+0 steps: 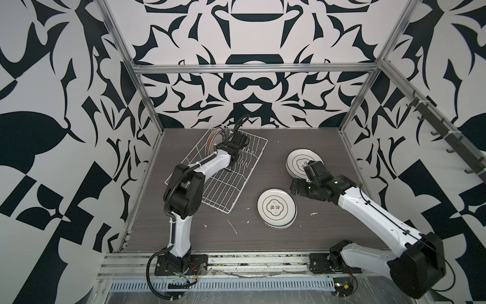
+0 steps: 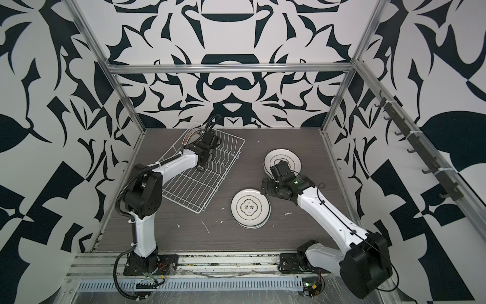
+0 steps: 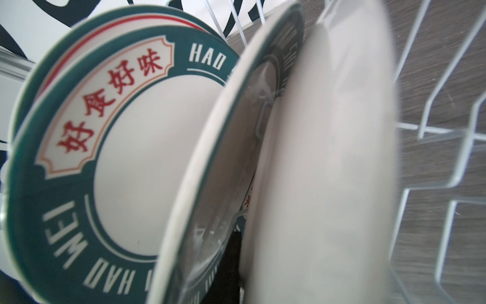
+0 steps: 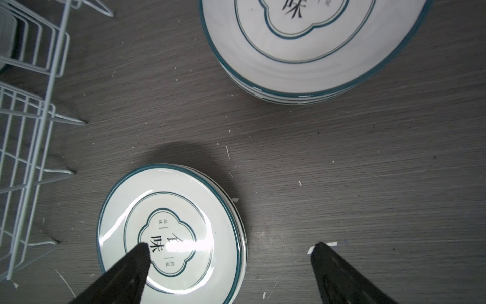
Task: Unload the plates from the dish rack
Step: Pick up a plate from the dish rack.
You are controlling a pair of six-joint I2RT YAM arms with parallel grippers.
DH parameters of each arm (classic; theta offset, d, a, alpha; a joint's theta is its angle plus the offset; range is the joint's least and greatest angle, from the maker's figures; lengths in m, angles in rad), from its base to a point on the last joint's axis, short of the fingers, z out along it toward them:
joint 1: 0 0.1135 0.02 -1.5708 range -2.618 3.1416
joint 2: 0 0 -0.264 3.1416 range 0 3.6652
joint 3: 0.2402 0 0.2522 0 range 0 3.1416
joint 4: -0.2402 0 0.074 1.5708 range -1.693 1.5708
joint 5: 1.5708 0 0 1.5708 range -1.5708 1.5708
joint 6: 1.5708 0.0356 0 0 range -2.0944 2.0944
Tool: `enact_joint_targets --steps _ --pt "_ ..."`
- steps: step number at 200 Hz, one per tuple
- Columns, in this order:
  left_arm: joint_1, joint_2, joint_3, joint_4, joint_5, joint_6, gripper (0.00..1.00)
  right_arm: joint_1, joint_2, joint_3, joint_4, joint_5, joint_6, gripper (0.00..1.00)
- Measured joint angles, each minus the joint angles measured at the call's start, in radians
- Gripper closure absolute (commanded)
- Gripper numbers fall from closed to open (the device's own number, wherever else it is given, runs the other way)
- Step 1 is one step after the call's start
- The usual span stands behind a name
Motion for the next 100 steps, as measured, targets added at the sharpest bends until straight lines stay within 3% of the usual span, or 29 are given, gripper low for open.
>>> enact_joint_targets --steps 45,100 --pt "-0.002 -0.036 -0.037 -0.005 0.011 0.001 1.0 0.0 -0.008 0.0 0.0 -0.009 0.001 0.01" --pt "-0.016 -0.153 -0.099 -0.04 0.03 -0.006 1.0 0.0 0.005 0.0 0.006 -0.036 0.005 0.01"
